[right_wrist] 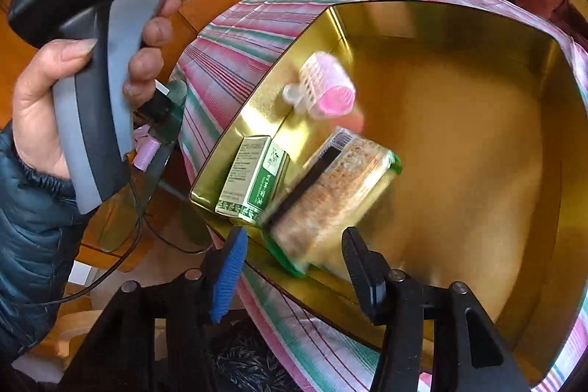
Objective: Organize objects
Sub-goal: 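Carry the sponge and snack bar over the gold tray with both grippers, then release the sponge and snack bar into the tray, withdraw both grippers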
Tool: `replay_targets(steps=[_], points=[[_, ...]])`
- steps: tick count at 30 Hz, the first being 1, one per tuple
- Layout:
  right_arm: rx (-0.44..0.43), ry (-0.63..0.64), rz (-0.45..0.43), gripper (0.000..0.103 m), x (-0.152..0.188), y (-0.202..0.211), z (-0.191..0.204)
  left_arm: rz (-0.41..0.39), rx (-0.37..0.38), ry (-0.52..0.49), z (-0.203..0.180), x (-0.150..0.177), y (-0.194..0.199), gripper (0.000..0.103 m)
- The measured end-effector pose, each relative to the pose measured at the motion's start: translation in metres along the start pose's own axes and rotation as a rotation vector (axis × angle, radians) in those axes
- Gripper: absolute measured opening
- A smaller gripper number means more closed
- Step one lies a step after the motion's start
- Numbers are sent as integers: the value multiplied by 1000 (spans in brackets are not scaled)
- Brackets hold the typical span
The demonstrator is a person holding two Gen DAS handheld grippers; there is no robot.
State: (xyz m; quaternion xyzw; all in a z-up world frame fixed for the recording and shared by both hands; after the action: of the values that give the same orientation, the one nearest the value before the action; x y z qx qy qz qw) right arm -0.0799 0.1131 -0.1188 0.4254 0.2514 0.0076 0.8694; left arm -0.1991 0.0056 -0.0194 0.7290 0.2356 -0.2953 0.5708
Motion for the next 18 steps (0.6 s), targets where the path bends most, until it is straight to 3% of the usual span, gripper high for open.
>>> replay_targets(steps=[6, 9, 12, 15, 17, 18], points=[[27, -30, -9, 58, 4, 5, -11, 33, 6, 33, 12, 10, -11, 71], [45, -32, -21, 59, 8, 10, -12, 37, 47, 46, 3, 7, -14, 71], [61, -27, -37, 65, 11, 13, -8, 49, 109, 35, -20, 8, -19, 71], [84, -23, -53, 68, 17, 21, -7, 98, 232, 51, -47, 11, -28, 80], [107, -23, -72, 84, 22, 28, -7, 132, 305, 52, -68, 11, -34, 87], [119, -22, -83, 86, 23, 32, -7, 143, 334, 40, -79, 10, -36, 87]])
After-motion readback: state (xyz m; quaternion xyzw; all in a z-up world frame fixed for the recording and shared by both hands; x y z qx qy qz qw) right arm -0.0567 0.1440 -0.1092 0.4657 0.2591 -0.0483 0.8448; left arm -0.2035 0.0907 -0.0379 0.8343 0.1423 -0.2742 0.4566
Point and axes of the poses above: each gripper's, at about its wrist camera, not at the fingertips, and y roughly against the way its jaws point, z to its left, x to its underside, the point moved 4 cm from there along -y, roughly the way its jaws point, and after that the axes turned 6 degrees about -x, right-handed, at the moved point
